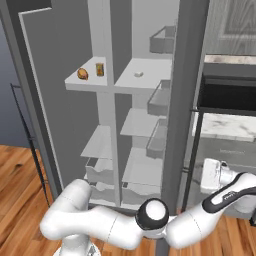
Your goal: There's a chicken drumstick in the fridge that needs to be moved to the freezer for freezing. Pick up the chicken drumstick from the fridge, place it on any shelf in the freezer, and close the fridge and freezer doors when done.
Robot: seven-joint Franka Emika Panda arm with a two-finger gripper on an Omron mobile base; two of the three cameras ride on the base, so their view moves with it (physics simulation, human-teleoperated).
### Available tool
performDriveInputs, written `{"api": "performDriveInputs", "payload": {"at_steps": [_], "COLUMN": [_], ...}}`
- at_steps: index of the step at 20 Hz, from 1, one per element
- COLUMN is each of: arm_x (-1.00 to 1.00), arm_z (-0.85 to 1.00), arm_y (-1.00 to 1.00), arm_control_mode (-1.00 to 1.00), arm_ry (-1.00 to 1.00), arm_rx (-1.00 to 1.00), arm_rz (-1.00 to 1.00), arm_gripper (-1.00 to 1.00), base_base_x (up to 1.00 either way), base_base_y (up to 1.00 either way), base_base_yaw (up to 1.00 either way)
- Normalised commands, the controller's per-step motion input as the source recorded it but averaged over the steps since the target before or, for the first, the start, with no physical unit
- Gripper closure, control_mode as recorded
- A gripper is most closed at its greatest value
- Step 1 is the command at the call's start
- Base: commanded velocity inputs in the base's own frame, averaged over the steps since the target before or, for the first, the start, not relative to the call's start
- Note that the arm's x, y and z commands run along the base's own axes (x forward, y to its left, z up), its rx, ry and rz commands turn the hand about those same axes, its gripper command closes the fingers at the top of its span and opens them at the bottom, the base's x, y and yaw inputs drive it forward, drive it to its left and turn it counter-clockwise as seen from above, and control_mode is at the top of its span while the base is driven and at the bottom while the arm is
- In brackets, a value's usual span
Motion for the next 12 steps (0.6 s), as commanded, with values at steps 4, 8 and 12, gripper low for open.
{"api": "performDriveInputs", "payload": {"at_steps": [4,8,12], "arm_x": [-0.03,-0.13,-0.02], "arm_z": [-0.17,-0.16,-0.14], "arm_y": [0.83,0.94,1.0], "arm_control_mode": [-1.0,-1.0,-1.0], "arm_ry": [-0.11,-0.14,-0.12], "arm_rx": [0.0,0.01,0.01], "arm_rz": [-0.02,-0.09,-0.14], "arm_gripper": [-1.0,-1.0,-1.0], "base_base_x": [0.0,0.0,0.0], "base_base_y": [0.0,0.0,0.0], "base_base_yaw": [0.0,0.0,0.0]}}
